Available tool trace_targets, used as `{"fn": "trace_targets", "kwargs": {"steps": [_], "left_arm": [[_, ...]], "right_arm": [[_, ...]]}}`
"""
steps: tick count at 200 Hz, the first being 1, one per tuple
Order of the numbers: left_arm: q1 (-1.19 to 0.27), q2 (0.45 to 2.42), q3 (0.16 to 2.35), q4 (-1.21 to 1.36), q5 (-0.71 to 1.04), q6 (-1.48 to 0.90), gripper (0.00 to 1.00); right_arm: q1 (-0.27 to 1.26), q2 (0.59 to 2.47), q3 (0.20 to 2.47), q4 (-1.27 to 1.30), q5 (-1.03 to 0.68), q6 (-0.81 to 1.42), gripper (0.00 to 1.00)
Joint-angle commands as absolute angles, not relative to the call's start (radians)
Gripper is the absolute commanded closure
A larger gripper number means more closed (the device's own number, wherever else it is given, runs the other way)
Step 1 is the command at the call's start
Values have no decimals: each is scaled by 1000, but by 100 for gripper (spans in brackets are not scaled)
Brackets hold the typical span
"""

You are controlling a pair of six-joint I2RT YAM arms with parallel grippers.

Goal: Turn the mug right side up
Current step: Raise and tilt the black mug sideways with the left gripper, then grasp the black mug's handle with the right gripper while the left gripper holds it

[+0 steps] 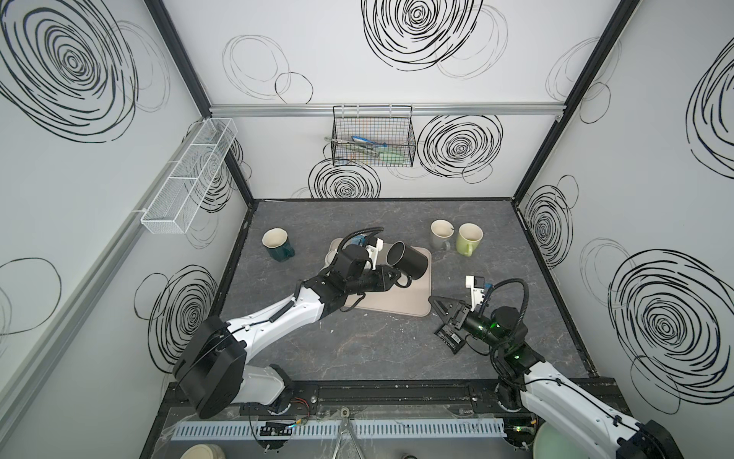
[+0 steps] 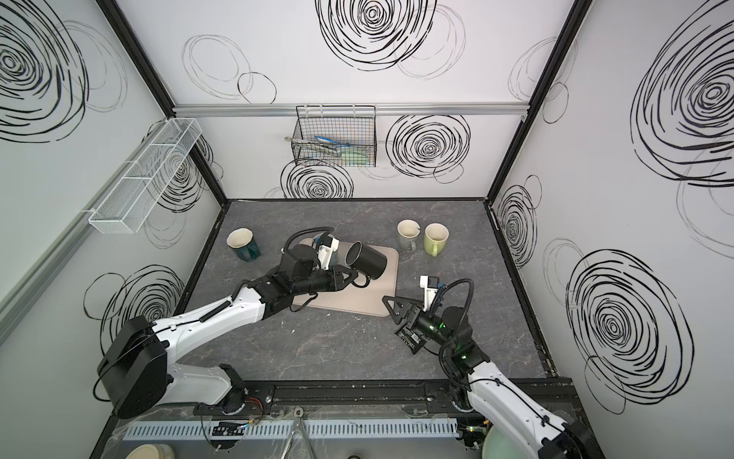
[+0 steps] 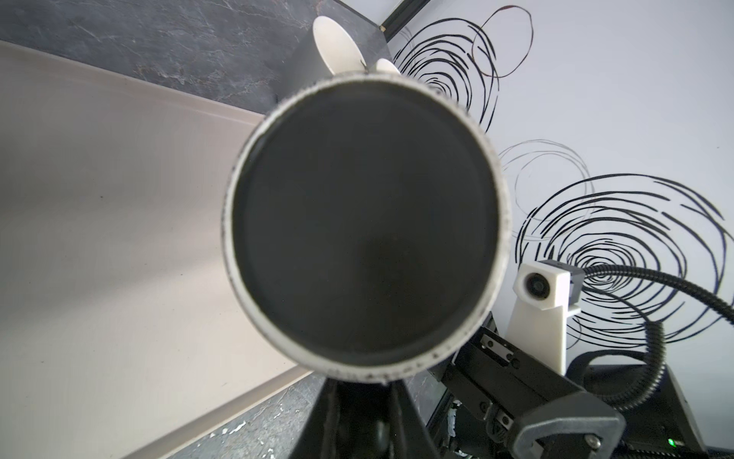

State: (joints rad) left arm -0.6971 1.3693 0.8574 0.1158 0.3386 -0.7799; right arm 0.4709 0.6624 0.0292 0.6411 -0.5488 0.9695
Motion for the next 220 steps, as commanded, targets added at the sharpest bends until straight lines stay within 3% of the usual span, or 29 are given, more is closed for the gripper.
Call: {"fn": "trace_targets", "kwargs": {"steps": [1, 220], "left_arm": [[-719, 1367, 873, 353, 377, -823, 100], [-718, 1359, 810, 555, 340, -945, 100]], "right_arm": [[483, 681, 42, 734, -531, 979, 0], [504, 891, 134, 943, -496, 996, 6]]}}
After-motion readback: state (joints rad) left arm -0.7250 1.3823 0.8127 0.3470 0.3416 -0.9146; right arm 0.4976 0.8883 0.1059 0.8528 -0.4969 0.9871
